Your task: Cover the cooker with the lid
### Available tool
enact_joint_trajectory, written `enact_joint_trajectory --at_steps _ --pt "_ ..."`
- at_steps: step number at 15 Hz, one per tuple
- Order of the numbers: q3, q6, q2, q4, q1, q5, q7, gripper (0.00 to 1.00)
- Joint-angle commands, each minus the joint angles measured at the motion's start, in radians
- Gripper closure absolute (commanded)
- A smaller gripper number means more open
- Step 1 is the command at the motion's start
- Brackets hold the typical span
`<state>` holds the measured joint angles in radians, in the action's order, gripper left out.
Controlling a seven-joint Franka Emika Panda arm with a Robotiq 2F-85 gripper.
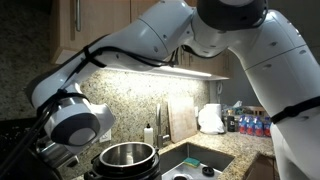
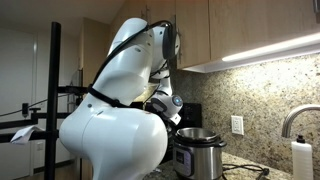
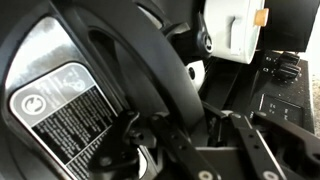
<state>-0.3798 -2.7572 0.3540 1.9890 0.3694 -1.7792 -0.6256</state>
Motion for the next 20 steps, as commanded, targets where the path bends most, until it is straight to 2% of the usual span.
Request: enact_joint_trajectory --at_steps 1,3,8,12,17,20 --pt "0.0 0.0 0.001 0.0 0.0 0.0 0.0 0.97" --pt "-0.004 0.006 -0.016 0.012 -0.005 -0.008 0.025 0.99" --pt "-0.007 -0.013 -0.068 0.064 -0.014 -0.006 0.196 0.99" --pt "-0.008 -0.028 -0.105 0.061 -0.012 -0.037 0.214 0.99" --pt "-0.009 -0.03 -0.154 0.062 -0.009 -0.024 0.28 0.99" --pt "-0.006 -0.052 -0.205 0.08 -0.011 -0.08 0.285 0.99"
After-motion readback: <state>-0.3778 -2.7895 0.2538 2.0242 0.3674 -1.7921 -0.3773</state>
